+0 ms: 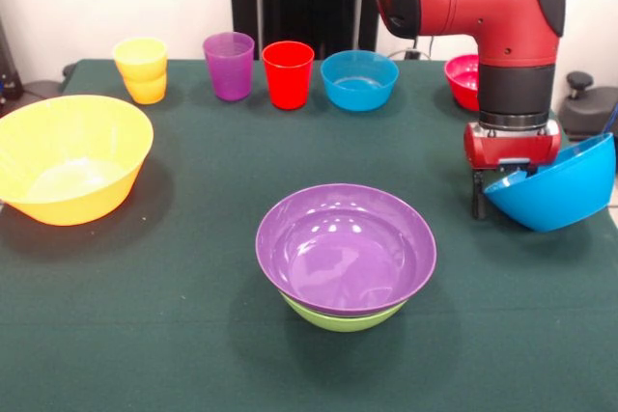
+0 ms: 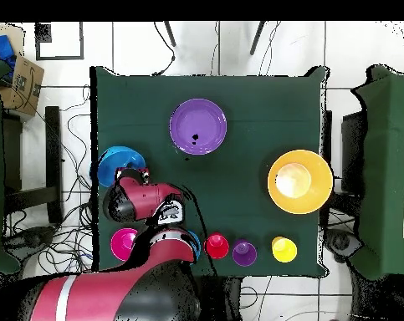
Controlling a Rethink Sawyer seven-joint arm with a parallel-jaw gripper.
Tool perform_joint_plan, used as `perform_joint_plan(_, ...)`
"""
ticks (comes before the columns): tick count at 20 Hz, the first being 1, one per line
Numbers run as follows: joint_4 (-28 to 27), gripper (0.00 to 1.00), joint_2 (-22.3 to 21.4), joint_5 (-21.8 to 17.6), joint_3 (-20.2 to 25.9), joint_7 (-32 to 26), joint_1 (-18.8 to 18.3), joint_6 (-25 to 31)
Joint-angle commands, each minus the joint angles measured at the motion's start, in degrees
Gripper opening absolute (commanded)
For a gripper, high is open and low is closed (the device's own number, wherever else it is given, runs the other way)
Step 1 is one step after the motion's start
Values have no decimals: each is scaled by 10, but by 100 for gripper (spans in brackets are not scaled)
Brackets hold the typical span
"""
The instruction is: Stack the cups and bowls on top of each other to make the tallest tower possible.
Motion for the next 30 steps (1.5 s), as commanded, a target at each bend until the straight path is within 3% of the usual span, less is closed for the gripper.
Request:
perform_joint_plan(1,-21,100,114,-34,44,57,-4,-22)
perform_joint_plan(11,-4,100,88,-24,46,73,-6,-12)
perform_joint_plan(22,6,100,28,-35,83,26,-70,100)
perform_joint_plan(30,15,100,-4,-35,93,13,-89,151)
